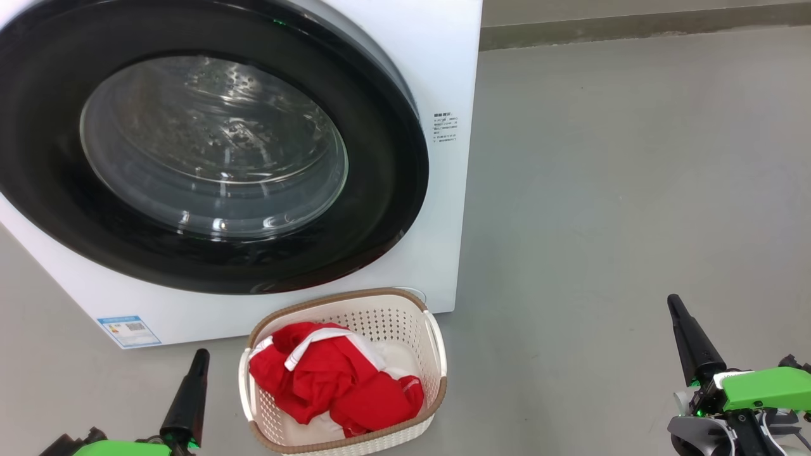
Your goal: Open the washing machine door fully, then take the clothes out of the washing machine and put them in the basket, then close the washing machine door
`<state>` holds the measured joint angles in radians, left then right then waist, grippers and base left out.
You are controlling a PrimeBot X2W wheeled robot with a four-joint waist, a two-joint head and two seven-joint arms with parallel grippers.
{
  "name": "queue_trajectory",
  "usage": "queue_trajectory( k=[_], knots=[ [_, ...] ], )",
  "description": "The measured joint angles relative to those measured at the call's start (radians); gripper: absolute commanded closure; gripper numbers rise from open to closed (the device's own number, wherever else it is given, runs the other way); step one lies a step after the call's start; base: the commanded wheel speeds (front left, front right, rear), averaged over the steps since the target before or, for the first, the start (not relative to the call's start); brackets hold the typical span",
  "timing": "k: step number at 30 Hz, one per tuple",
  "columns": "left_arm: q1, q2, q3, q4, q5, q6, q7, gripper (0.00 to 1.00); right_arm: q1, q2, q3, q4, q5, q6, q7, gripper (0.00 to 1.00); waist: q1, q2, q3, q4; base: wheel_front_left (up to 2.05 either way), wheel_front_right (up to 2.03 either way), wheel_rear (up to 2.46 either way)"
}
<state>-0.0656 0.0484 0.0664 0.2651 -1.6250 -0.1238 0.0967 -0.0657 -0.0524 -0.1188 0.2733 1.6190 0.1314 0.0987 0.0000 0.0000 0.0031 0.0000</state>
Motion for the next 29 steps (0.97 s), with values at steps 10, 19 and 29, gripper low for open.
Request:
queue_trajectory(
  k=[10,19,29],
  knots=[
    [0.000,0.000,0.001,0.000,0.000,0.000,0.000,1.00,0.000,0.001,-0.001,0.000,0.000,0.000,0.003,1.00,0.0000,0.0000,0.000,0.000,0.00,0.00,0.00],
    [0.000,0.000,0.002,0.000,0.000,0.000,0.003,1.00,0.000,0.001,-0.001,0.000,0.000,0.000,0.003,1.00,0.0000,0.0000,0.000,0.000,0.00,0.00,0.00],
    [0.000,-0.001,0.003,0.000,0.004,0.000,0.005,1.00,0.000,0.001,-0.002,0.000,0.000,0.000,0.007,1.00,0.0000,0.0000,0.000,0.000,0.00,0.00,0.00]
  ],
)
